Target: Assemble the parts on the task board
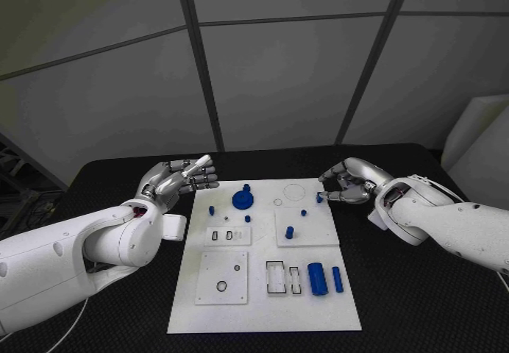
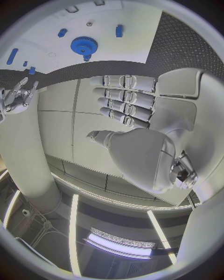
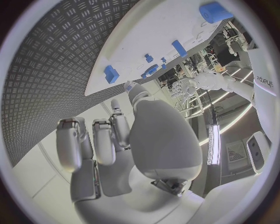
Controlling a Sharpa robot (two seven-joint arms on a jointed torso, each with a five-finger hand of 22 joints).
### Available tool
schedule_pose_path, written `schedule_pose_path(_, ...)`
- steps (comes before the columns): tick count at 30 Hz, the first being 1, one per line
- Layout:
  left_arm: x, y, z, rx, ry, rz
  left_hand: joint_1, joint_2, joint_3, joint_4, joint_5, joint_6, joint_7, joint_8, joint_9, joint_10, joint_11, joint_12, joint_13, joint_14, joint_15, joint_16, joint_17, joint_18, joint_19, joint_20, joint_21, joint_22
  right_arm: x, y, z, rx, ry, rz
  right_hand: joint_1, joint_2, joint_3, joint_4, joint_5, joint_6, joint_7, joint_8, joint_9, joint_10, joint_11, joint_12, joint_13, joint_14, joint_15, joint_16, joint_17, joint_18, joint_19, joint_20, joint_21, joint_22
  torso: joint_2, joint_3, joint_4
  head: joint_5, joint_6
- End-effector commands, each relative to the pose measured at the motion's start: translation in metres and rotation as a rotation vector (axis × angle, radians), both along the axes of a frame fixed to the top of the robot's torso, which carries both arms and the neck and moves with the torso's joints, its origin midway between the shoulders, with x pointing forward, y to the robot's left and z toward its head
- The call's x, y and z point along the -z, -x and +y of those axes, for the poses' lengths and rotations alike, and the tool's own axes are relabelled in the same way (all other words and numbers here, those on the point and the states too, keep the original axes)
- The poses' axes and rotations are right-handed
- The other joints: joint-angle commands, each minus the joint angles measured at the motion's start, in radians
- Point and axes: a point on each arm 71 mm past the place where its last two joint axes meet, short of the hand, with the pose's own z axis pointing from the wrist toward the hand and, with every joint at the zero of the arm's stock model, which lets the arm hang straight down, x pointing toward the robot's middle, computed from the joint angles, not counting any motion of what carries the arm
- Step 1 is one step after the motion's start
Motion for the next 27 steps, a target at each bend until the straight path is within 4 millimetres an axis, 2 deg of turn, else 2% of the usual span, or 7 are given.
schedule_pose_path(1, -0.001, 0.000, -0.001, 0.010, 0.001, -0.016, 0.013, 0.000, 0.001, -0.004, 0.003, 0.002, 0.006, -0.004, 0.000, 0.000, 0.004, -0.004, 0.000, 0.007, 0.003, -0.006, 0.001, -0.019, 0.000, 0.007, -0.003, -0.002, 0.003, 0.000, 0.002, -0.028, 0.001, 0.012, 0.012, 0.005, -0.003, -0.004, 0.006, -0.001, 0.004, 0.000, -0.001, -0.003, 0.002, -0.002, 0.050, 0.082, -0.003, -0.003, 0.161, -0.003, 0.040, -0.004, -0.005, 0.186, 0.001, 0.0009, -0.0022, 0.002, 0.000)
schedule_pose_path(4, -0.001, 0.000, 0.000, 0.009, 0.001, -0.015, 0.013, 0.000, 0.001, -0.004, 0.003, 0.002, 0.006, -0.004, 0.000, 0.000, 0.004, -0.004, 0.000, 0.007, 0.003, -0.006, 0.001, -0.019, 0.000, 0.007, -0.003, -0.002, 0.005, -0.001, 0.002, -0.027, 0.005, 0.018, 0.017, 0.008, -0.002, -0.006, 0.008, 0.000, 0.004, 0.001, 0.000, -0.002, 0.002, -0.001, 0.051, 0.082, -0.002, -0.003, 0.162, -0.003, 0.041, -0.004, -0.005, 0.187, 0.001, 0.0012, -0.0016, 0.001, -0.001)
schedule_pose_path(12, -0.001, -0.001, -0.001, 0.010, 0.001, -0.014, 0.013, 0.000, 0.001, -0.004, 0.003, 0.002, 0.006, -0.004, 0.000, 0.000, 0.004, -0.004, 0.000, 0.007, 0.003, -0.006, 0.001, -0.019, 0.000, 0.007, -0.003, -0.002, 0.010, -0.004, 0.002, -0.024, 0.021, 0.040, 0.025, 0.016, 0.000, -0.009, 0.015, 0.007, 0.005, 0.004, 0.001, -0.001, 0.003, 0.001, 0.053, 0.082, -0.002, -0.003, 0.164, -0.003, 0.042, -0.003, -0.004, 0.188, 0.000, -0.0006, 0.0019, -0.002, -0.005)
schedule_pose_path(21, 0.000, -0.001, 0.000, 0.008, 0.000, -0.013, 0.016, 0.000, 0.000, -0.006, 0.003, 0.003, 0.006, -0.004, 0.000, 0.001, 0.004, -0.005, 0.000, 0.008, 0.002, -0.007, 0.002, -0.019, 0.000, 0.007, -0.003, -0.002, 0.018, -0.004, 0.003, -0.023, 0.036, 0.064, 0.026, 0.022, 0.001, -0.010, 0.018, 0.019, 0.006, 0.009, 0.003, 0.002, 0.004, 0.005, 0.056, 0.083, -0.001, -0.002, 0.166, -0.004, 0.044, -0.003, -0.003, 0.190, 0.000, -0.0008, -0.0007, 0.001, -0.009)
schedule_pose_path(27, 0.000, -0.001, 0.000, 0.008, 0.001, -0.013, 0.016, 0.000, 0.000, -0.006, 0.003, 0.003, 0.006, -0.004, 0.000, 0.001, 0.004, -0.005, 0.000, 0.008, 0.002, -0.007, 0.002, -0.019, 0.000, 0.007, -0.003, -0.002, 0.020, -0.006, 0.002, -0.019, 0.041, 0.074, 0.027, 0.027, 0.002, -0.010, 0.018, 0.028, 0.007, 0.012, 0.005, 0.004, 0.004, 0.008, 0.059, 0.083, -0.001, -0.001, 0.168, -0.004, 0.045, -0.002, -0.002, 0.192, 0.000, -0.0014, 0.0001, 0.001, -0.012)
